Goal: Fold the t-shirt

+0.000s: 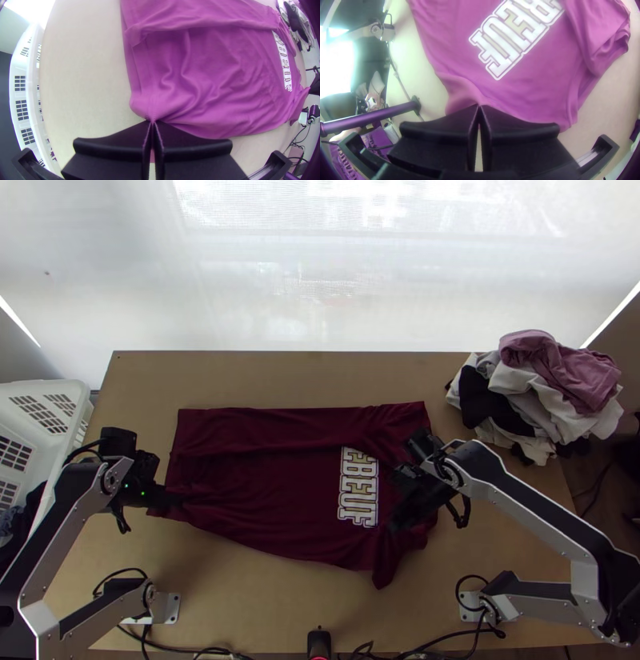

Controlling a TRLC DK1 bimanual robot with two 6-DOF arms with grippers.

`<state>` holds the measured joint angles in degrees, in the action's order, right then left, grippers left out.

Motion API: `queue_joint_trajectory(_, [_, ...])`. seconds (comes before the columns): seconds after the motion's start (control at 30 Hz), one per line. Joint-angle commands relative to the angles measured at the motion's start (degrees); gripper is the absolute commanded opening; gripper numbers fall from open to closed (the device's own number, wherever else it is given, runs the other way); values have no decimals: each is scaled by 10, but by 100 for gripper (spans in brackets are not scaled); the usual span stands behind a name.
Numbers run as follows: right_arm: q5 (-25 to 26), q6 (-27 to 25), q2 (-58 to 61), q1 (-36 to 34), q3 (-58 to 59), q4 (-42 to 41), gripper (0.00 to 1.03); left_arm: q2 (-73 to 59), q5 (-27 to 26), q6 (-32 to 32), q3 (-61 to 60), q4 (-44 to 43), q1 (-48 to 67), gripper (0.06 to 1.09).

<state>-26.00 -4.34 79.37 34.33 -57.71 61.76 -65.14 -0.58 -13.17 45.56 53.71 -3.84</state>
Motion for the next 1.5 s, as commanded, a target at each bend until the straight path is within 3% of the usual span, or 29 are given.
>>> queue_joint_trajectory(0.0, [0, -9, 10, -58, -39, -1, 3, -9, 1, -4, 3, 2, -6, 9])
queue_joint_trajectory(0.53, [0, -24, 77, -118, -136, -1, 3, -74, 0, 44, 90, -3, -14, 9])
queue_joint_trajectory(1.1, [0, -39, 177, -176, -253, -1, 3, -150, 1, 35, 114, 29, -21, 9])
queue_joint_trajectory(1.37, [0, -35, 195, -169, -267, -1, 3, -162, 0, 41, 95, -37, -23, 9])
queue_joint_trajectory(1.47, [0, -33, 197, -166, -263, -5, 3, -168, 0, 41, 79, -81, -27, 25])
